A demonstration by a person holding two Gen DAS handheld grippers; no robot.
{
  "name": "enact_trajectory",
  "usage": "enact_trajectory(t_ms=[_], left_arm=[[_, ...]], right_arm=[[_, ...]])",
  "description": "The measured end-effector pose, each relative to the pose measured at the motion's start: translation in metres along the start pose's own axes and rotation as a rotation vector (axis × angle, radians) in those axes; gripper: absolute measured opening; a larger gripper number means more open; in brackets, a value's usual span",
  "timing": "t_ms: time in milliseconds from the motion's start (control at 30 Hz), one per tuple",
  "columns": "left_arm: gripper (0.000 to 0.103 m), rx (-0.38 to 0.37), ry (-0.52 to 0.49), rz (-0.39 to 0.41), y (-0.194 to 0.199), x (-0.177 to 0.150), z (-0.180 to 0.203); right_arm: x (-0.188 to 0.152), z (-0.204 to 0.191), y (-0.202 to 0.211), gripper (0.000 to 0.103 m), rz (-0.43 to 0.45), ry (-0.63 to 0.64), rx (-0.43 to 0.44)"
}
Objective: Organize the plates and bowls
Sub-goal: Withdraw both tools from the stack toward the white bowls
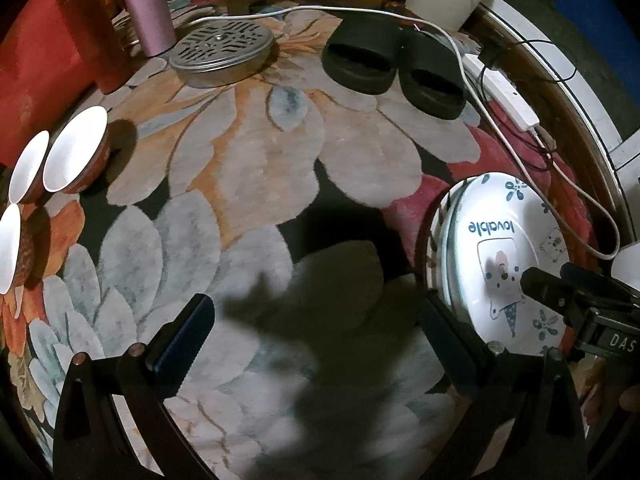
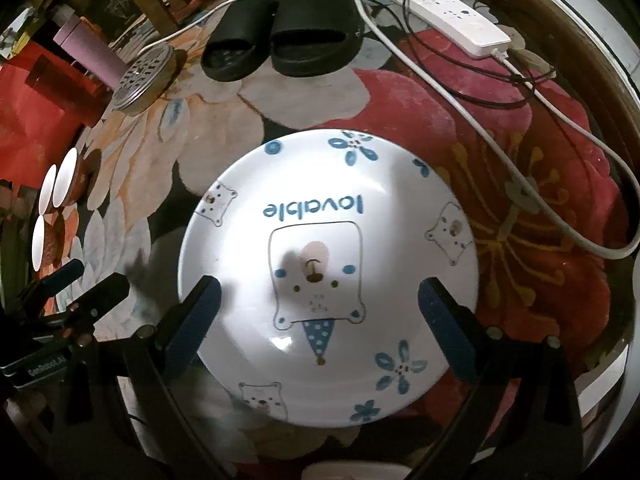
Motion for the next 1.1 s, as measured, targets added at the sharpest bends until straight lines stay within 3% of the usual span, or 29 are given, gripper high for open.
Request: enact_trajectory(t_ms=[1100], left_arm=[[0.102,0.056,0.140,0.007,0.014,-0.013,-0.096]], right_arm=[[0.007,-0.103,-0.011,0.100,0.004,0.157,0.078]])
Point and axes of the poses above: each gripper's, at about its wrist camera, not at the fingertips, and y roughly against the way its jaws point, z to its right, x to its top, the point moved 7 cm from there along -y, roughly the way its jaws point, and after that the axes turned 7 degrees about -z, right-handed, at the moved point
